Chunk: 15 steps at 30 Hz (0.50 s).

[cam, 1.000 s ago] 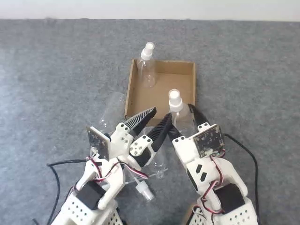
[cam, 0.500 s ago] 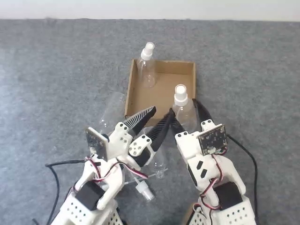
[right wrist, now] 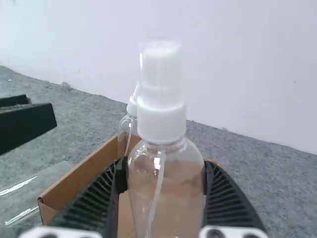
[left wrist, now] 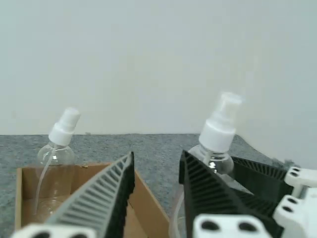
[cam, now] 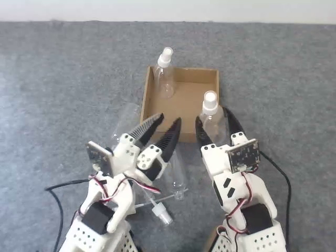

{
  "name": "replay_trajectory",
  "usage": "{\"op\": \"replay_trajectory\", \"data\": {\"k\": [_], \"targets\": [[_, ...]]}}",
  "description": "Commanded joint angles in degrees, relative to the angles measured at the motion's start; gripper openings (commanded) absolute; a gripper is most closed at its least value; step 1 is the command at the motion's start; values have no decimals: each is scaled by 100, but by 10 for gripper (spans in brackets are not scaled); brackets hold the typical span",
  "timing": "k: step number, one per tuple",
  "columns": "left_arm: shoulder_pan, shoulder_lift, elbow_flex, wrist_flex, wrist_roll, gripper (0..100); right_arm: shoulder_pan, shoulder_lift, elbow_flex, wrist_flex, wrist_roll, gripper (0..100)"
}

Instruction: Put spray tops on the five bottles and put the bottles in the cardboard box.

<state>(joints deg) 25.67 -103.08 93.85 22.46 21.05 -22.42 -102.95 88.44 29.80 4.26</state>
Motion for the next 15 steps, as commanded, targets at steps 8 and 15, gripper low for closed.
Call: {"op": "replay_trajectory", "data": {"k": [8,15], "targets": [[-220,-149,-418,18,-9,133,40,-92,-105,-1525,-9,101],[-211,-141,-382,26,-9,133,40,-84,-158,-2158,-53,102]]}}
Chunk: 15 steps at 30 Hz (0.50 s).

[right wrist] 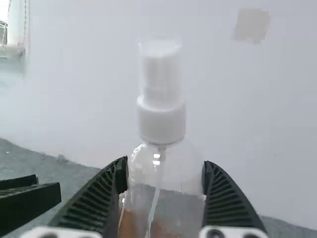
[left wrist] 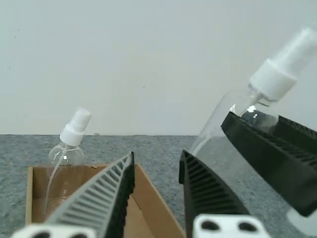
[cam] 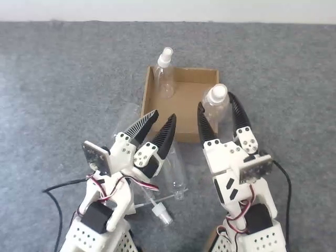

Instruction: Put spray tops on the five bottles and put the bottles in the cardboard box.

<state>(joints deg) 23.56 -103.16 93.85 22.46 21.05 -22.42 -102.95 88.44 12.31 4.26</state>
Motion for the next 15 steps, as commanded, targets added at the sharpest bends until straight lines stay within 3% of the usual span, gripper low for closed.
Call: {"op": "replay_trajectory", "data": {"k": [1,4,9,15], "targets": [[9,-132,-330,0,-9,133,40,-84,-158,-435,-53,102],[44,-132,-251,-9,-26,133,40,-92,-158,-418,-334,105],[44,-123,-215,-9,-35,133,40,-101,-158,-409,-1512,106],[387,-123,215,-404,-273,133,31,-101,-149,-409,-1662,106]]}}
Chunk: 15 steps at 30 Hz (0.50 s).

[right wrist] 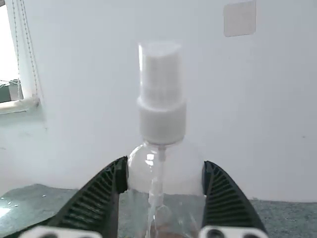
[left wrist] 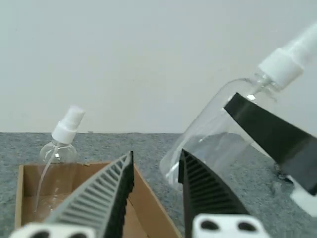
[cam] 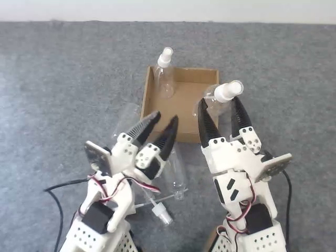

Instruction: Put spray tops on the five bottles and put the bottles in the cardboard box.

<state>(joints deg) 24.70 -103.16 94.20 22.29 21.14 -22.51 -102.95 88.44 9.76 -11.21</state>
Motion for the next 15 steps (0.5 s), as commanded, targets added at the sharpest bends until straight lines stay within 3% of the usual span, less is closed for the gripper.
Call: {"op": "replay_trajectory", "data": {"k": [1,6,15], "targets": [[378,-114,233,-422,-431,133,40,-101,-149,-180,-185,106],[536,-114,233,-273,-563,133,-215,-101,-149,-154,-1143,106],[501,-114,233,-281,-580,133,-277,-110,-185,-145,-1178,103]]}}
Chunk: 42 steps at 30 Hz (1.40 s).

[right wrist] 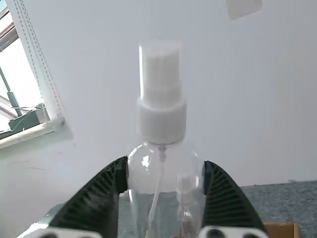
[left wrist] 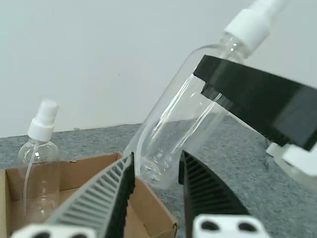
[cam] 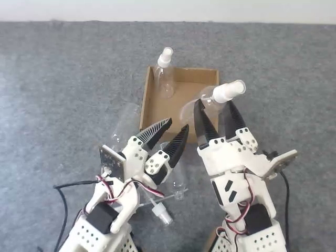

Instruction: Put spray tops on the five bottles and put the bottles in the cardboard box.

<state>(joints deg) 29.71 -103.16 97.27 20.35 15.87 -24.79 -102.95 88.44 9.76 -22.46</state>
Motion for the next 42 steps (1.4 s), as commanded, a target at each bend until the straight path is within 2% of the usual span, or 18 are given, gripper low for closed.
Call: {"op": "replay_trajectory", "data": {"k": [1,6,12,24,26,32,35,39,42], "targets": [[0,-114,-75,-88,-53,133,-48,-110,-193,-145,-62,102],[-211,-114,-75,-132,-44,133,-462,-110,-176,-84,-44,102],[-545,-114,-75,-343,-26,133,-840,-110,-387,532,-62,102],[-589,-123,-101,-352,-26,133,-769,-101,-334,593,-44,102],[-624,-132,-119,-360,-26,133,-585,-101,-255,541,-44,102],[-1231,-132,-400,-360,-18,133,75,-101,-18,541,-44,102],[-1697,-141,-532,-360,-18,111,136,-101,97,541,-44,102],[-2233,-141,-558,-360,-18,14,110,-101,229,541,-44,101],[-2505,-141,-532,-343,-18,12,127,-101,273,541,-44,101]]}}
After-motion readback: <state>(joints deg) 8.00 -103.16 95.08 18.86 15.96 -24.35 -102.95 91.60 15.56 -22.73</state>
